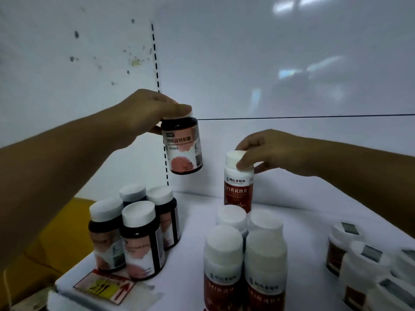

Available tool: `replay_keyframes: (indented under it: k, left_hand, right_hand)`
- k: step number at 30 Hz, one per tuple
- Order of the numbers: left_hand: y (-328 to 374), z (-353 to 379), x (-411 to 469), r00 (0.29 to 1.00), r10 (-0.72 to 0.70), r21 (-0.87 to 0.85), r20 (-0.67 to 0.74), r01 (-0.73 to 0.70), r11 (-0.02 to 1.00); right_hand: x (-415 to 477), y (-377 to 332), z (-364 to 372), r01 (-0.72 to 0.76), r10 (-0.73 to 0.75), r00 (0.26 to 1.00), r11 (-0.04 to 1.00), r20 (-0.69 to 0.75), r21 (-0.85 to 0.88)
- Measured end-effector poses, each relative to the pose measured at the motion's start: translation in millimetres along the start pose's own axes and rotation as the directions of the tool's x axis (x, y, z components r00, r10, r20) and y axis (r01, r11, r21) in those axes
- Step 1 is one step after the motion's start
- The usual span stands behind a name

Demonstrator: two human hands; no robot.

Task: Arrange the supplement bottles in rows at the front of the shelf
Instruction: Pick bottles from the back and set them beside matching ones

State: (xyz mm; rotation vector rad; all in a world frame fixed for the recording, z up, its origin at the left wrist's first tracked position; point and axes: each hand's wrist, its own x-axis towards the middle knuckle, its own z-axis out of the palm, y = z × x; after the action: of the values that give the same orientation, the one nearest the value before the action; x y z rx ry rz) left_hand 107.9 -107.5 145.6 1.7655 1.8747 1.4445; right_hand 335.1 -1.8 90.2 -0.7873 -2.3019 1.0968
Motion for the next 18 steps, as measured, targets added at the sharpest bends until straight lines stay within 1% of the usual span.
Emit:
replay_keyframes:
  k: [5, 7, 11, 16, 18]
  left_hand:
    - [-27, 1, 29, 0.997, 0.012, -0.041, 0.071, -0.009, 0.999]
    - [-35, -3, 37, 0.996, 0.024, -0.046, 0.089, -0.020, 0.999]
    - [-52, -13, 53, 0.996, -0.011, -0.105, 0.093, 0.021, 0.994]
    - [-80, -20, 62, 0.989, -0.069, -0.060, 0.131, 0.077, 0.995]
    - [-92, -23, 63, 0.987, -0.093, -0.055, 0.132, 0.101, 0.993]
  right_hand:
    - [5, 13, 6, -0.139, 0.139, 0.972, 0.990, 0.191, -0.015]
    - [5, 16, 9, -0.182, 0.185, 0.956, 0.983, 0.227, -0.035]
    - [3, 20, 20, -0.242, 0.250, 0.938, 0.968, 0.241, -0.064]
    - [2, 29, 25, -0.291, 0.295, 0.920, 0.955, 0.259, -0.055]
    - [4, 34, 25, -0.294, 0.291, 0.928, 0.956, 0.234, -0.023]
